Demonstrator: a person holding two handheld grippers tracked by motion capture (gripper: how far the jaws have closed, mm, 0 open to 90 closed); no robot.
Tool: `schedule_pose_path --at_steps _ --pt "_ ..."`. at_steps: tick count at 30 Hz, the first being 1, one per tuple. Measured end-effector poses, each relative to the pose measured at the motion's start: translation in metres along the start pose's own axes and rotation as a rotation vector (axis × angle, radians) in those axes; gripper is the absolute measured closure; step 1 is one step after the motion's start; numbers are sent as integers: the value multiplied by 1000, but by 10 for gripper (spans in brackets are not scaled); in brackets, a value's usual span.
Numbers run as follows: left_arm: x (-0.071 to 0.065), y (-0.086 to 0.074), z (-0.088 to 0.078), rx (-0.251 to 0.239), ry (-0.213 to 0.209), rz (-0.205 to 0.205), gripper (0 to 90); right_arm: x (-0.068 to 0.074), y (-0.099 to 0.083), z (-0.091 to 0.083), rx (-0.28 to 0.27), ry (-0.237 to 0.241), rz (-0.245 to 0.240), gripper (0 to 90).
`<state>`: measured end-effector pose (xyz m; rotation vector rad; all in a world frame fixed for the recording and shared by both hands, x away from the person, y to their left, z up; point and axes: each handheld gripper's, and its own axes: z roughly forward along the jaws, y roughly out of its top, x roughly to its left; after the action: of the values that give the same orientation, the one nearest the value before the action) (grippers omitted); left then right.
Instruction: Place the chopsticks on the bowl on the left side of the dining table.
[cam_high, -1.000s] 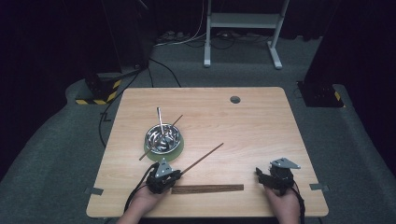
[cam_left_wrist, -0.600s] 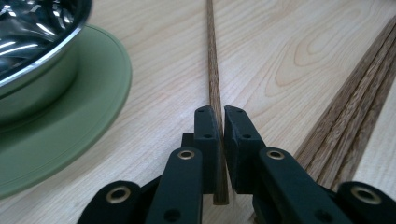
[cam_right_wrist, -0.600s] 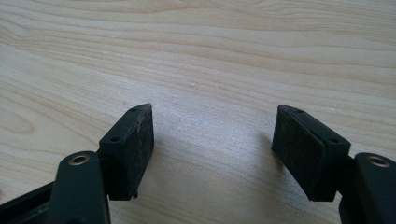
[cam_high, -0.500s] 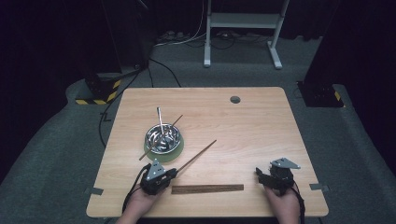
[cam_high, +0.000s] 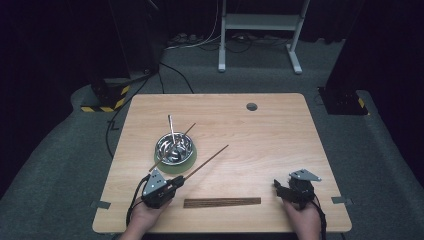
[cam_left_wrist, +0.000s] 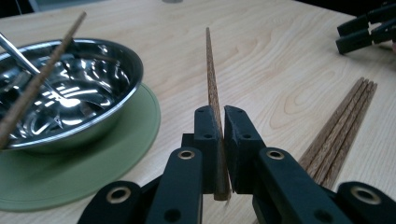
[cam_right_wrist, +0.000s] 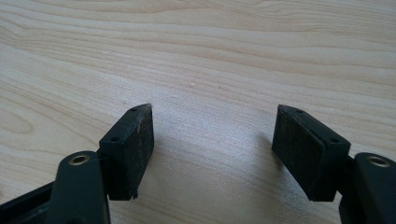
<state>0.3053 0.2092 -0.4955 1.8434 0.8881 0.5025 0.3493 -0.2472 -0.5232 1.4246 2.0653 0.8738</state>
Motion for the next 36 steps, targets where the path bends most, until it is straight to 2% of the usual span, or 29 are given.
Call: schedule_pose_path --at_steps 7,12,21,25,36 --pt "13 1 -11 -26 56 -22 836 0 0 0 -4 -2 3 293" --pt "23 1 -18 -25 91 -12 836 0 0 0 -7 -4 -3 293" --pt "40 -1 -24 -33 168 -34 836 0 0 -1 10 4 -1 294" --pt "42 -2 -22 -20 218 -3 836 0 0 -1 9 3 -1 297" --pt "48 0 -19 -2 241 24 835 0 0 -1 8 3 -1 301"
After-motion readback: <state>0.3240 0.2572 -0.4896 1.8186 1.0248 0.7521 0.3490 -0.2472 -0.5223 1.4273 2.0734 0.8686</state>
